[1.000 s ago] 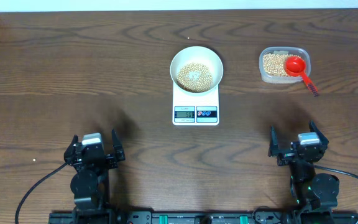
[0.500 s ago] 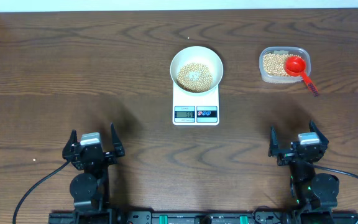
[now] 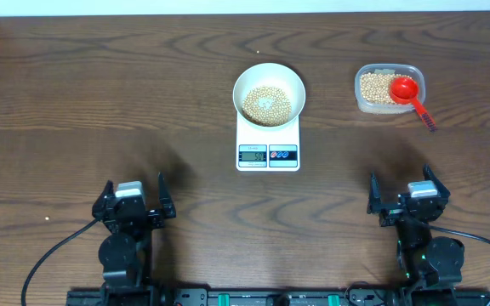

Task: Scoop item into bowl and weigh 50g on scale

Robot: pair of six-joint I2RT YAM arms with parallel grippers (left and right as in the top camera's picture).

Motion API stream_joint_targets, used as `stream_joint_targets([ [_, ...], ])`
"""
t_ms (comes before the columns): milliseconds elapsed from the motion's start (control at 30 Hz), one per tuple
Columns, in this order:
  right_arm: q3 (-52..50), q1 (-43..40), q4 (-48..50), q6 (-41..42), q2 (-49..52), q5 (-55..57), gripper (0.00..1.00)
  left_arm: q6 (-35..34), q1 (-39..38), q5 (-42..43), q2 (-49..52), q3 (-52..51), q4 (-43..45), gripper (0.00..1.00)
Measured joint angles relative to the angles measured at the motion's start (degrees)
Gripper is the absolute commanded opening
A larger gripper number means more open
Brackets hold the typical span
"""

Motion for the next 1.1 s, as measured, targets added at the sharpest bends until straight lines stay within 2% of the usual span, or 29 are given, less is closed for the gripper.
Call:
stream_joint_targets([
  [433, 0.00, 0.00, 0.00, 0.00, 0.00, 0.02, 0.99, -0.13, -0.31, -0.02, 0.00, -0.83, 26.01, 1.00],
  [700, 0.00, 0.00, 0.00, 0.00, 0.00, 0.00, 0.99, -0.13, -0.31, 0.00, 0.00, -0.90, 34.91, 1.00],
  [867, 0.00, 0.00, 0.02, 0.00, 0.00, 0.02, 0.99, -0.13, -0.31, -0.02, 0.00, -1.20, 46.21, 1.00],
  [1100, 0.00, 0.00, 0.00, 0.00, 0.00, 0.00, 0.99, 2.05, -0.31, -0.02, 0.00, -1.20, 48.22, 1.00],
])
